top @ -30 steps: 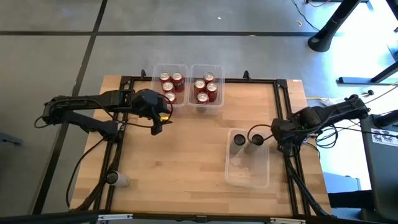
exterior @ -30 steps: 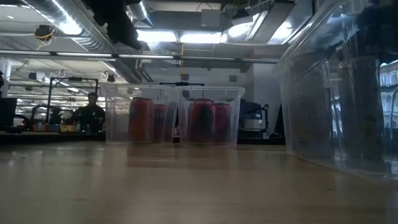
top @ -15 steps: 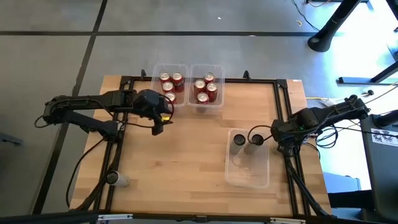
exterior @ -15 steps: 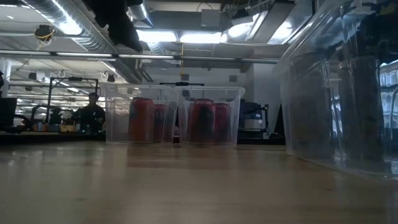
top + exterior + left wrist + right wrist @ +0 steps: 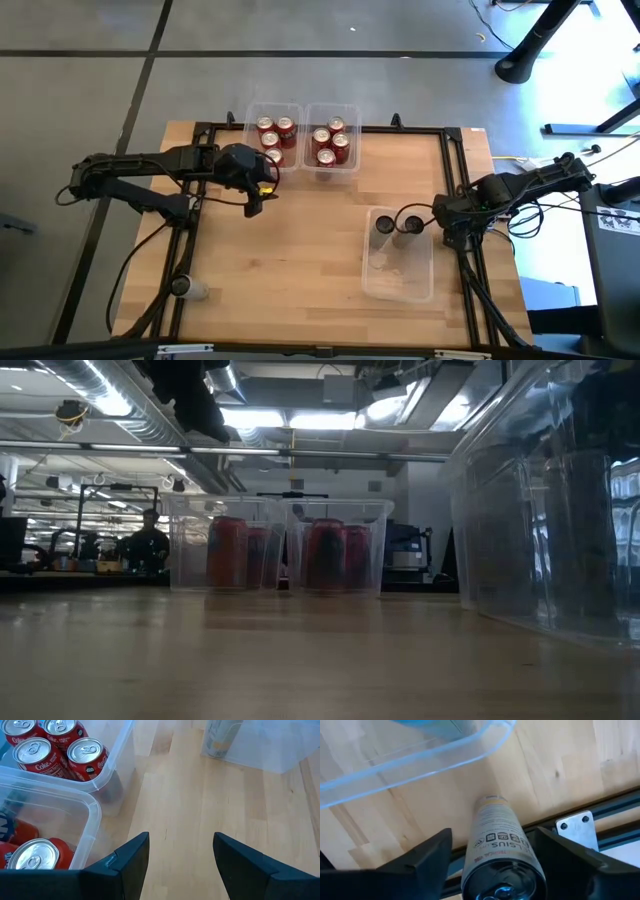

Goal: Sort soda cans
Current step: Put the white-yellow soda can into the bottom transparent bin

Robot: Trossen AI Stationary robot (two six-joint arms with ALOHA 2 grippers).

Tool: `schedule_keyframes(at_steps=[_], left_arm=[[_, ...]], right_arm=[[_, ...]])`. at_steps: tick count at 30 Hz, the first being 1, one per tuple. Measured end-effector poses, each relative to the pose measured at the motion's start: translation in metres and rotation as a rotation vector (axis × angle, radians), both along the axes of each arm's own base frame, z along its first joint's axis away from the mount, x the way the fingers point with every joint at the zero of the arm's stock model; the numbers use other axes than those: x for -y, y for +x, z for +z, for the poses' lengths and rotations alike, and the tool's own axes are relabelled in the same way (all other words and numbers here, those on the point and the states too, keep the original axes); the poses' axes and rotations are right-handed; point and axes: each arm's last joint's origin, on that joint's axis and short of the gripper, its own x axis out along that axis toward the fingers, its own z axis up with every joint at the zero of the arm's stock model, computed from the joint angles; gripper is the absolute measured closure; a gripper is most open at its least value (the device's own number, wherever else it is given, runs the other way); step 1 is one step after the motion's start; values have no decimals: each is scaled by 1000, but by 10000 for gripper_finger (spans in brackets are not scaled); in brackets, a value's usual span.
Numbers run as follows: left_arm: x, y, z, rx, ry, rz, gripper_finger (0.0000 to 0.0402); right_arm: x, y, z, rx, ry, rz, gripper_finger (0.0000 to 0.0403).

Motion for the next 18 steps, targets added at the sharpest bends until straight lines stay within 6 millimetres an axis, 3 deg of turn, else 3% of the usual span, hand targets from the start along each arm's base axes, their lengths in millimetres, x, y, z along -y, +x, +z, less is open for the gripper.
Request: schedule_keyframes(at_steps=[10,18], left_arm=[[0,0,0,0,3,-3,192],[0,0,0,0,1,-1,192]], right_arm=[[1,0,0,14,-36,151,17],[2,-5,0,-38,-44,192,9]])
